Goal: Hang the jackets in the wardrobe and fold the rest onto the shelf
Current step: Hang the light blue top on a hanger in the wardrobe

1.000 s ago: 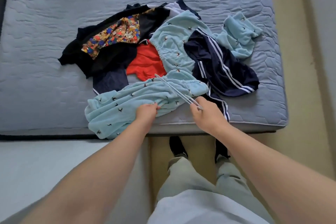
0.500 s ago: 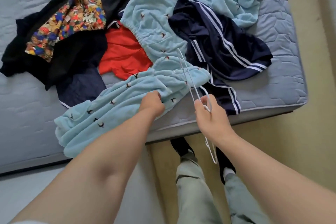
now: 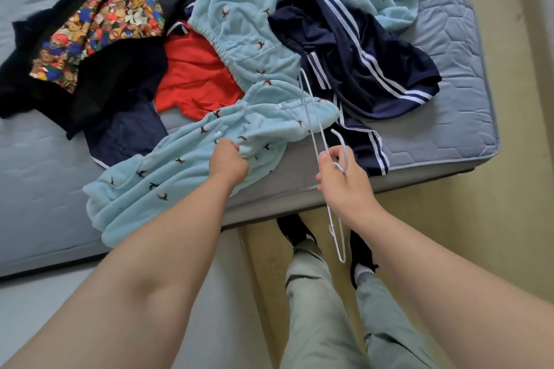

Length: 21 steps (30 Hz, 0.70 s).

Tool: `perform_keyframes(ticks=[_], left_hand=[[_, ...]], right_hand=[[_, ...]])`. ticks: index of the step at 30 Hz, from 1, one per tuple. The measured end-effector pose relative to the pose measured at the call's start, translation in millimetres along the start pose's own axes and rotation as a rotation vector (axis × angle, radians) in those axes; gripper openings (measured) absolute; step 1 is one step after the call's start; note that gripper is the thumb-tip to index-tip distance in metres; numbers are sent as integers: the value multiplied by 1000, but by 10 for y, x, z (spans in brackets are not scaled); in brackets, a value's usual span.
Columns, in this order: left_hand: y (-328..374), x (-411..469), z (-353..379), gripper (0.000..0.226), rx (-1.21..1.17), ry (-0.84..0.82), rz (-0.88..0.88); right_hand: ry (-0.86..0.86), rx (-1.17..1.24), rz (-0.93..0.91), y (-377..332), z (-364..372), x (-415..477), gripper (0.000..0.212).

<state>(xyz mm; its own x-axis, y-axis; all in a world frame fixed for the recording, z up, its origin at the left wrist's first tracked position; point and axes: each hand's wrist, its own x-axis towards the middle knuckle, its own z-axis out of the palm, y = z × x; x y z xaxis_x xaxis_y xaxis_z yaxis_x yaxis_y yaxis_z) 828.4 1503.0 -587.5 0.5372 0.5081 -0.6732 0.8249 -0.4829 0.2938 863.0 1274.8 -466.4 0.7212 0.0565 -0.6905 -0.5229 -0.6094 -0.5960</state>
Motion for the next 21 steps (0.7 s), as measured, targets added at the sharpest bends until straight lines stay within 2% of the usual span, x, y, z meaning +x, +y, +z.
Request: perform_keyframes(ticks=[2, 4, 6, 8, 10, 13, 16, 21], left_hand=[[74, -249, -186, 39, -210, 25, -109], [148, -539, -370, 36, -317, -1, -147], [231, -857, -540, 21, -346, -28, -76], [351, -1227, -718, 23, -356, 19, -27], [497, -1626, -904, 20, -392, 146, -1], [708, -2233, -1162, 8, -463, 321, 146], [889, -2847, -1397, 14, -517, 403, 283], [1198, -3757, -1699, 28, -620, 426, 480]], right_hand=[[-5, 0, -9, -115, -86, -129, 20], [-34, 12, -42, -246, -165, -278, 32], [-68, 47, -118, -385, -250, -453, 44], [-92, 35, -152, -490, -344, -634, 41], [-129, -16, -153, -593, -473, -833, 35], [-175, -57, -190, -717, -695, -1115, 34], [-231, -80, -171, -818, -910, -1408, 45], [-416, 91, -85, -1055, -1266, -1866, 70]])
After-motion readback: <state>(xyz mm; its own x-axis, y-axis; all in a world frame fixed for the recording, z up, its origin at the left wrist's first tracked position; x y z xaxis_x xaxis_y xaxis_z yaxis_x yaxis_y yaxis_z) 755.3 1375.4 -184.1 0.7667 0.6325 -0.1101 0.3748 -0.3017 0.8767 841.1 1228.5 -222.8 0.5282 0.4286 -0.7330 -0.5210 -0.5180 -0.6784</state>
